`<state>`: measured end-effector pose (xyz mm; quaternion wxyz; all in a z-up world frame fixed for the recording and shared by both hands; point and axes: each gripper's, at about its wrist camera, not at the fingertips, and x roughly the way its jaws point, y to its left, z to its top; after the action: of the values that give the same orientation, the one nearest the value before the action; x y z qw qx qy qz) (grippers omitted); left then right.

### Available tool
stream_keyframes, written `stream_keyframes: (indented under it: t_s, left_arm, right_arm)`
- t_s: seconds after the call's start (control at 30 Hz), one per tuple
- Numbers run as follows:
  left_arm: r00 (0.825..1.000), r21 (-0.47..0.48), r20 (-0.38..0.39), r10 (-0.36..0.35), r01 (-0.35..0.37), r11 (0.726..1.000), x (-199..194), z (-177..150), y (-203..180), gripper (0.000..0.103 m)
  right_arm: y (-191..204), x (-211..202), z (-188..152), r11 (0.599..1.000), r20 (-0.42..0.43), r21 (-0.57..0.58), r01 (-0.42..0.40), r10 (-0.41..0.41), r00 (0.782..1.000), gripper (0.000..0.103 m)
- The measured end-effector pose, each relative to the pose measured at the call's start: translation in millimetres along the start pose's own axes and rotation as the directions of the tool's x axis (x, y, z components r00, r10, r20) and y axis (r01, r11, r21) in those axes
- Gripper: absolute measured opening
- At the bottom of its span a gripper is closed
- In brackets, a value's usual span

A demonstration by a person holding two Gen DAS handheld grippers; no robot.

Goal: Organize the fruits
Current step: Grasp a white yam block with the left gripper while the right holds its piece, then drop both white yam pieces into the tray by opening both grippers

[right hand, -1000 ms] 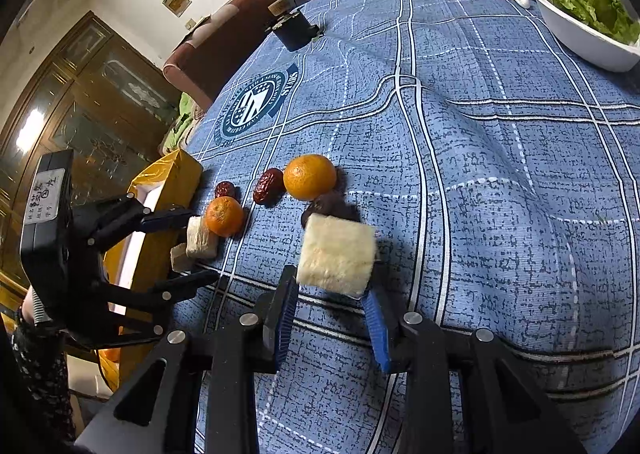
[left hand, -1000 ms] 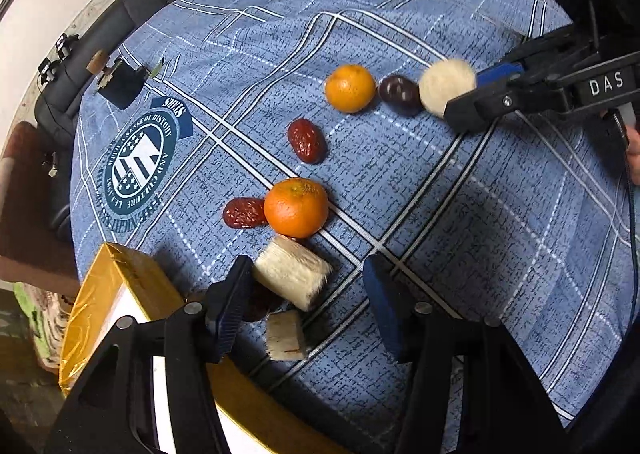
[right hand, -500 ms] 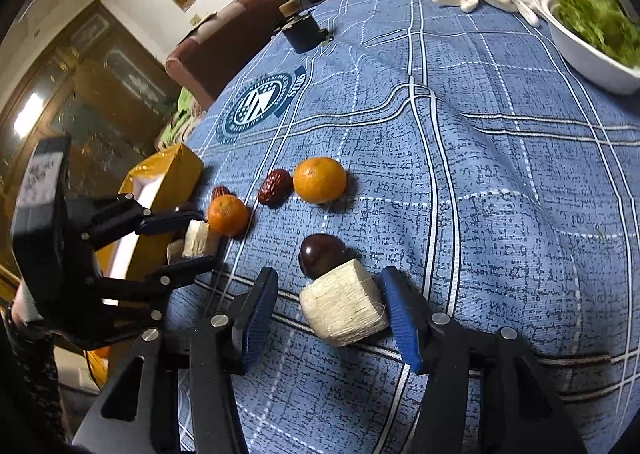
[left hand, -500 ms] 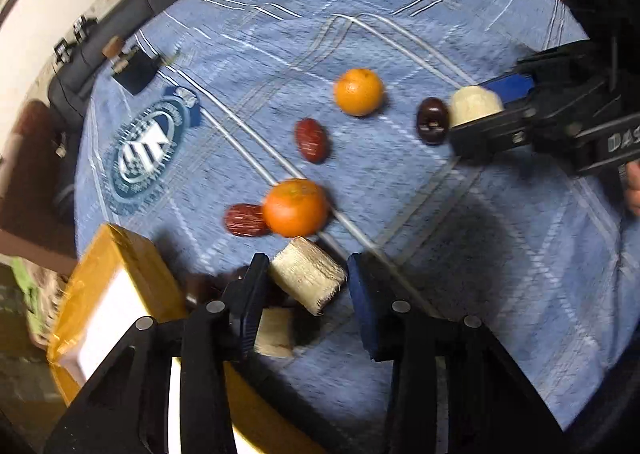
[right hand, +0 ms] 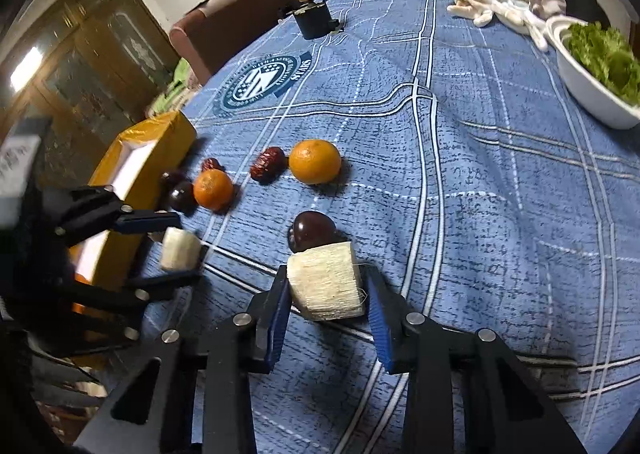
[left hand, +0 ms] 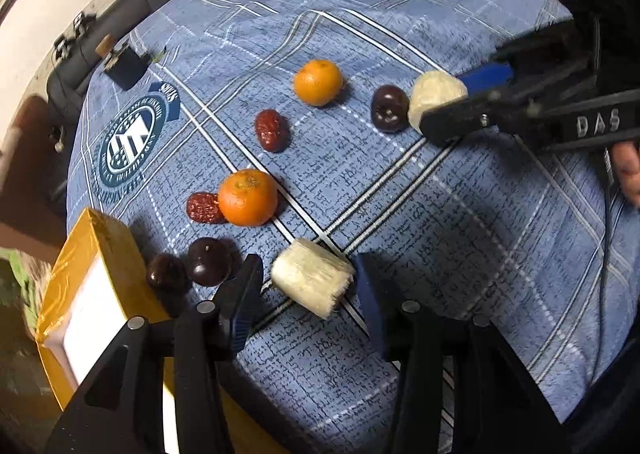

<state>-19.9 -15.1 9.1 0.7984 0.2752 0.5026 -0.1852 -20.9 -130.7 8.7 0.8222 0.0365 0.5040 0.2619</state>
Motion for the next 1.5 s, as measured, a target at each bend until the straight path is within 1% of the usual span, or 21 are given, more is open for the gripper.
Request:
stream_keyframes:
  t_s: [0.03, 0.13, 0.23, 0.33, 0.4, 0.5, 0.57, 0.63, 0.67, 0.7, 0.77, 0.83, 0.93, 1.03, 1.1, 1.2, 1.3, 1.33, 1.37, 1.43, 1.5]
  left_arm:
    - [1.000, 0.011, 0.006, 0.000, 0.000, 1.000, 0, -1, -1, 0.044]
    - [1.000, -0.007, 0.006, -0.017, 0.017, 1.000, -1, -3, 3, 0.038]
    - [1.000, -0.012, 0.012, -0.011, 0.011, 1.000, -4, -4, 2, 0.038]
    - [0.998, -0.050, 0.059, -0.027, 0.029, 0.998, -18, -7, 3, 0.038]
    - [0.993, -0.108, 0.110, -0.040, 0.052, 0.993, -36, -13, 9, 0.038]
    - [0.978, -0.234, 0.202, -0.041, 0.089, 0.968, -68, -32, 25, 0.038]
    - [0.966, -0.317, 0.257, -0.003, 0.087, 0.945, -92, -54, 33, 0.038]
    - [0.959, -0.385, 0.281, 0.036, 0.078, 0.920, -108, -76, 40, 0.038]
    - [0.956, -0.427, 0.286, 0.071, 0.061, 0.902, -116, -91, 43, 0.038]
    - [0.953, -0.457, 0.283, 0.107, 0.036, 0.889, -122, -104, 45, 0.038]
    - [0.952, -0.490, 0.260, 0.163, -0.015, 0.872, -127, -122, 49, 0.038]
    - [0.955, -0.510, 0.230, 0.189, -0.047, 0.859, -125, -139, 49, 0.038]
    - [0.960, -0.528, 0.191, 0.203, -0.074, 0.846, -118, -158, 52, 0.038]
    - [0.955, -0.543, 0.139, 0.261, -0.147, 0.827, -110, -176, 53, 0.038]
    - [0.955, -0.548, 0.115, 0.274, -0.169, 0.819, -105, -183, 54, 0.038]
    - [0.957, -0.553, 0.086, 0.278, -0.186, 0.812, -101, -197, 53, 0.039]
    - [0.949, -0.548, 0.060, 0.311, -0.229, 0.805, -100, -203, 53, 0.040]
    - [0.944, -0.545, 0.050, 0.325, -0.247, 0.801, -100, -203, 52, 0.043]
    - [0.939, -0.543, 0.042, 0.342, -0.266, 0.796, -100, -204, 54, 0.049]
    - [0.931, -0.553, 0.041, 0.362, -0.281, 0.784, -106, -206, 55, 0.057]
    - [0.925, -0.571, 0.062, 0.375, -0.275, 0.773, -114, -206, 57, 0.057]
  right_arm:
    - [0, 0, 0, 1.000, -0.001, 0.002, -0.006, 0.006, 1.000, 0.036]
    - [-1, -1, 0, 1.000, 0.004, 0.015, -0.026, 0.026, 1.000, 0.036]
    - [0, -6, 2, 0.998, 0.026, 0.021, -0.061, 0.061, 0.998, 0.036]
    - [3, -14, 2, 0.995, 0.056, 0.008, -0.098, 0.098, 0.994, 0.036]
    - [11, -18, 3, 0.991, 0.073, -0.013, -0.130, 0.131, 0.989, 0.036]
    - [29, -22, 1, 0.986, 0.093, -0.056, -0.158, 0.163, 0.982, 0.036]
    - [46, -23, -1, 0.980, 0.093, -0.082, -0.183, 0.191, 0.977, 0.036]
    - [69, -25, -2, 0.975, 0.095, -0.126, -0.182, 0.195, 0.976, 0.036]
    - [79, -26, -4, 0.971, 0.093, -0.142, -0.195, 0.209, 0.974, 0.036]
    - [90, -27, -4, 0.964, 0.091, -0.157, -0.212, 0.228, 0.969, 0.036]
    - [115, -29, -6, 0.949, 0.093, -0.191, -0.251, 0.272, 0.958, 0.036]
    - [143, -30, -9, 0.931, 0.093, -0.233, -0.280, 0.308, 0.947, 0.036]
    - [181, -23, -15, 0.904, 0.079, -0.286, -0.317, 0.352, 0.933, 0.036]
    - [212, -9, -25, 0.883, 0.051, -0.317, -0.345, 0.379, 0.924, 0.036]
    - [227, 4, -32, 0.877, 0.026, -0.321, -0.358, 0.386, 0.922, 0.036]
    - [237, 24, -35, 0.883, -0.017, -0.314, -0.349, 0.363, 0.932, 0.038]
    - [240, 34, -34, 0.892, -0.025, -0.301, -0.337, 0.346, 0.938, 0.039]
    - [239, 34, -34, 0.893, -0.029, -0.294, -0.341, 0.348, 0.937, 0.040]
    - [238, 34, -33, 0.893, -0.031, -0.287, -0.346, 0.352, 0.935, 0.042]
    - [232, 29, -28, 0.891, -0.011, -0.285, -0.354, 0.366, 0.930, 0.044]
    - [222, 17, -24, 0.888, 0.031, -0.287, -0.359, 0.384, 0.923, 0.045]
